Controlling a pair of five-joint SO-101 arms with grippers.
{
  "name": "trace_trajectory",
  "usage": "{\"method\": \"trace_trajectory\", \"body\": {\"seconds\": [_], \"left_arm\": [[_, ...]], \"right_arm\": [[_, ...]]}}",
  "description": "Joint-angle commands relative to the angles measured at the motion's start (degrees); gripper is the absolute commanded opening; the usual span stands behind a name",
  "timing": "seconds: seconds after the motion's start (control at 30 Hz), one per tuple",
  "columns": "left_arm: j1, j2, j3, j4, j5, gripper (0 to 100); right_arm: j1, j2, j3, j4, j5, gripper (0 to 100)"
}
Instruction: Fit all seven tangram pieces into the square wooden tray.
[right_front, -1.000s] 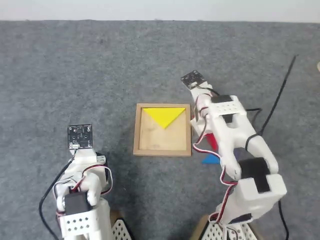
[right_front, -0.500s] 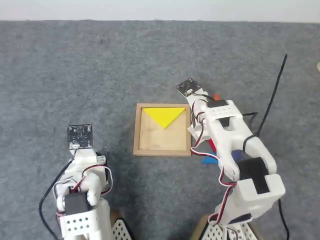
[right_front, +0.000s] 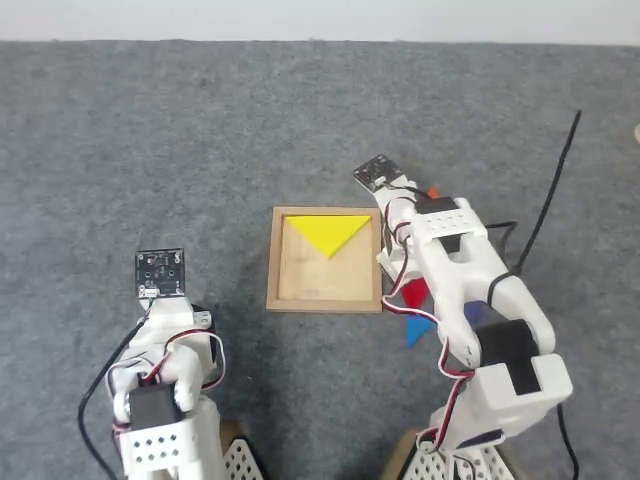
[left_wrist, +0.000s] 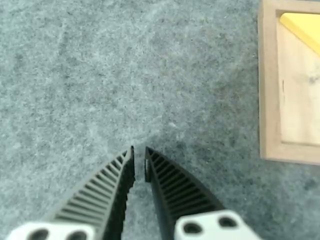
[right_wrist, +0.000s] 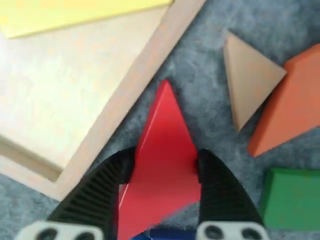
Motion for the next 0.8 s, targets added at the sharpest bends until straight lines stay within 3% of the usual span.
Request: {"method": "trace_trajectory", "body": {"seconds": [0.0, 0.27, 0.53, 0.63, 0.77], "left_arm": [[0.35, -1.05, -0.31, 0.18, -0.26, 4], [0.35, -1.05, -0.31, 0.18, -0.26, 4], [0.35, -1.05, -0.31, 0.18, -0.26, 4], [0.35, -1.05, -0.31, 0.18, -0.26, 4], [0.35, -1.05, -0.31, 0.18, -0.26, 4]], "right_arm": [[-0.13, -2.24, 0.18, 1.89, -3.08, 6.9], [4.7, -13.58, 0.18, 9.63, -5.71, 8.7], [6.37, -12.18, 5.1, 8.57, -9.41, 30.0], [6.64, -8.48, 5.45, 7.52, -9.23, 25.8], [6.29, -4.35, 4.04, 6.55, -9.67, 6.3]]}}
